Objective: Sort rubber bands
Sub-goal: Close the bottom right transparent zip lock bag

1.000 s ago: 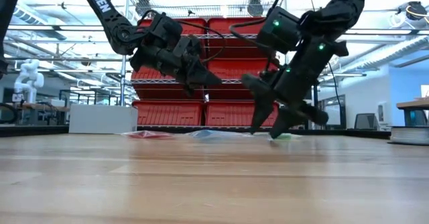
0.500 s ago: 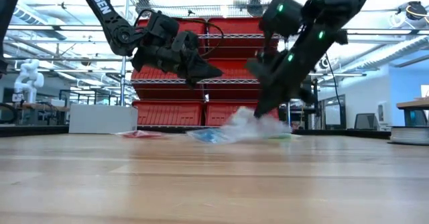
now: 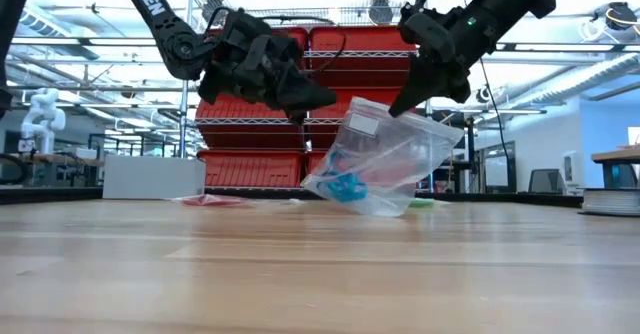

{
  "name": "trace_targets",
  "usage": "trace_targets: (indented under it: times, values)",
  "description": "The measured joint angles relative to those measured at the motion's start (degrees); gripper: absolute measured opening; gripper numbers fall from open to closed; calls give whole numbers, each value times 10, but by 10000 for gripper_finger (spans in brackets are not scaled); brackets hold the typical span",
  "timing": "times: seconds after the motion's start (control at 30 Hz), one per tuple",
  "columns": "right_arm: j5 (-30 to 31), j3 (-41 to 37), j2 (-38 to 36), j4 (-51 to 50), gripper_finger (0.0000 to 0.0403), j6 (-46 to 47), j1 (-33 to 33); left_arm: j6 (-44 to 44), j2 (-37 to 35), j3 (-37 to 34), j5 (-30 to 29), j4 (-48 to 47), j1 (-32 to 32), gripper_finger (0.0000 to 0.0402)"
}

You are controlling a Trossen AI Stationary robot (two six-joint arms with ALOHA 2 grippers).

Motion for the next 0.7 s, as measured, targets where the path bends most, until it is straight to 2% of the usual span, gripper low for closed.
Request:
trace_targets:
  times: [0.2,0.4,0.5,0.7]
  values:
    - [-7,0,0,0,1,-9,5,48,0,0,-10,6,-63,83]
    - [-19,0,0,1,0,-13,20,60,0,0,-110,4,-72,106]
    - [-19,0,0,1,0,-12,30,58,0,0,-109,0,-63,106]
    - [-19,0,0,4,0,-4,40,58,0,0,-68,3,-62,107]
